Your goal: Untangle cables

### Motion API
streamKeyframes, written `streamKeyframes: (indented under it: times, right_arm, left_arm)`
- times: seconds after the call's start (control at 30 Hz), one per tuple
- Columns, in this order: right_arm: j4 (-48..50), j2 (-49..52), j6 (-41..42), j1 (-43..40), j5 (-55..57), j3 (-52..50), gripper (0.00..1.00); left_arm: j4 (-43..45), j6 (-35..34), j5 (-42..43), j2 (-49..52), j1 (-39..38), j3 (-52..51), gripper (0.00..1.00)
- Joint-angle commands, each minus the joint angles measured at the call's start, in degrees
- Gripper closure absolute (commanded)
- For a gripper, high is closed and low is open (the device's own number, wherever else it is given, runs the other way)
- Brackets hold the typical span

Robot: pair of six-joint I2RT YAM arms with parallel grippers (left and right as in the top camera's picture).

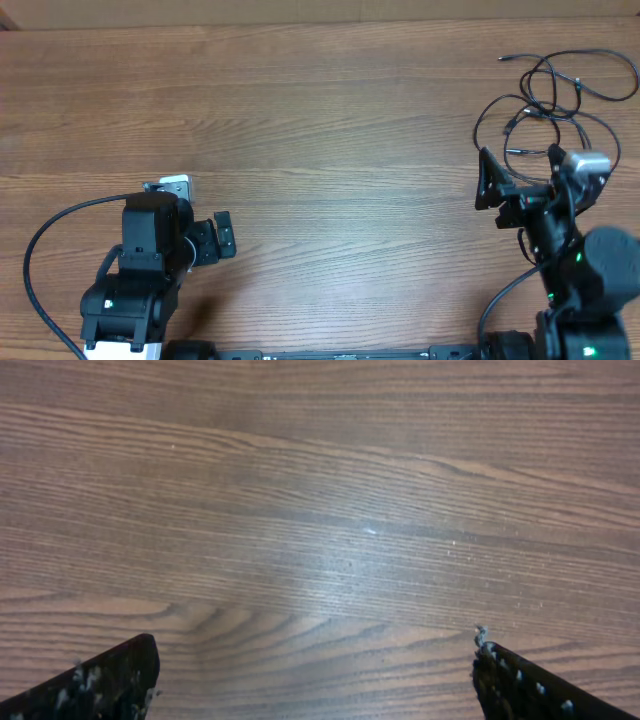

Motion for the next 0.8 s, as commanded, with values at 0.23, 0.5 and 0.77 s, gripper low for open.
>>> streamKeyframes:
  times: [0.23, 0.5, 0.77]
  right_arm:
    - [22.64, -14.45, -0.22, 3.26, -0.57, -21.86, 0.0]
    - [27.82, -22.8, -0.24, 3.28, -0.17, -31.08, 0.0]
    - [30.73, -29.57, -2.67, 3.13, 0.35, -37.64, 0.0]
  left_arm:
    - [0.07, -1.16, -0.52, -0.02, 0.24, -0.31, 0.0]
    - [0.07, -1.16, -0.52, -0.02, 0.24, -0.31, 0.0]
    - [0.07, -1.16, -0.52, -0.02, 0.24, -0.31, 0.0]
